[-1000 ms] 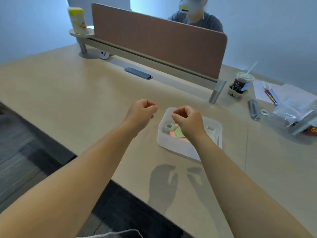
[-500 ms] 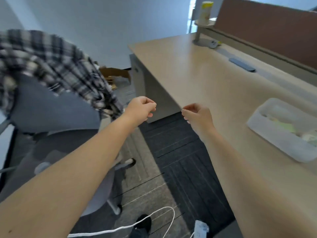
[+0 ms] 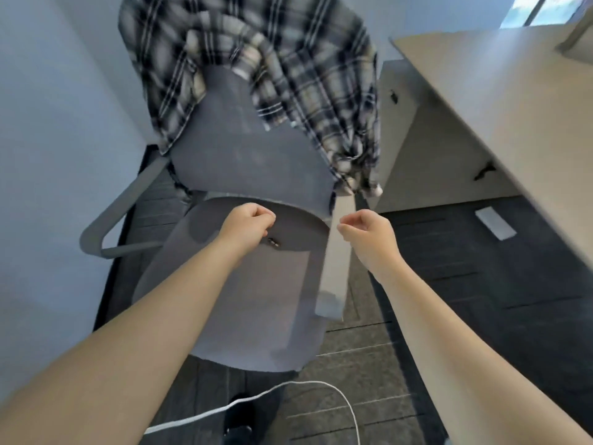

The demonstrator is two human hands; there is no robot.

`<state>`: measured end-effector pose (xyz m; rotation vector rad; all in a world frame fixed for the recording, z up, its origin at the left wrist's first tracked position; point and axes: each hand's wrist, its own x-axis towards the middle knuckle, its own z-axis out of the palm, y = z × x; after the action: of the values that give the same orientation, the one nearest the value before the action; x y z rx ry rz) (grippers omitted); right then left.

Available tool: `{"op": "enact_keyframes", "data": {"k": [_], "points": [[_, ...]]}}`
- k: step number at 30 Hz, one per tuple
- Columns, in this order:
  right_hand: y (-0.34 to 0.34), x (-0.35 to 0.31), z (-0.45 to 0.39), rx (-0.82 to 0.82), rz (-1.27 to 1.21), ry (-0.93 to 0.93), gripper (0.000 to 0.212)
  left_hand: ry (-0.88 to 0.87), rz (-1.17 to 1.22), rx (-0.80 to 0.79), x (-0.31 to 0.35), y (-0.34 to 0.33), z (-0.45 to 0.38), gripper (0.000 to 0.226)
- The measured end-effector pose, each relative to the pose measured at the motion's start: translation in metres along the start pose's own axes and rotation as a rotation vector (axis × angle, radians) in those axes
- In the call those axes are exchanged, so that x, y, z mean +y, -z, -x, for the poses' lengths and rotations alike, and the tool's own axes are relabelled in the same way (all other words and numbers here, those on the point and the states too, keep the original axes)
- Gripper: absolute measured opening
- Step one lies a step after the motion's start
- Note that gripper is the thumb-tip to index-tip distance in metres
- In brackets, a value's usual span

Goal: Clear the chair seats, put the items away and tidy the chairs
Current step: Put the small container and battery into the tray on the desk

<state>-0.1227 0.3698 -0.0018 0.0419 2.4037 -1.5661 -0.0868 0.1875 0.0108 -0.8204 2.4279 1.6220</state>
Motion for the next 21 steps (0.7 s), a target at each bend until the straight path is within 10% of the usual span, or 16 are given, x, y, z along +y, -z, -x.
{"op": "enact_keyframes", "data": {"k": [4, 9, 21], "points": [[-0.099, 0.008, -0.033, -0.02, 0.017, -0.096, 0.003, 0.076, -0.092, 0.021, -0.062, 0.054, -0.053, 0.007], [-0.198, 0.035, -0.061, -0.069, 0.053, -0.157, 0.006, 0.214, -0.192, -0.121, -0.147, 0.085, -0.104, 0.057], [-0.268, 0.115, -0.112, -0.096, 0.101, -0.339, 0.012, 0.298, -0.424, -0.11, -0.264, 0.046, -0.191, 0.091]]}}
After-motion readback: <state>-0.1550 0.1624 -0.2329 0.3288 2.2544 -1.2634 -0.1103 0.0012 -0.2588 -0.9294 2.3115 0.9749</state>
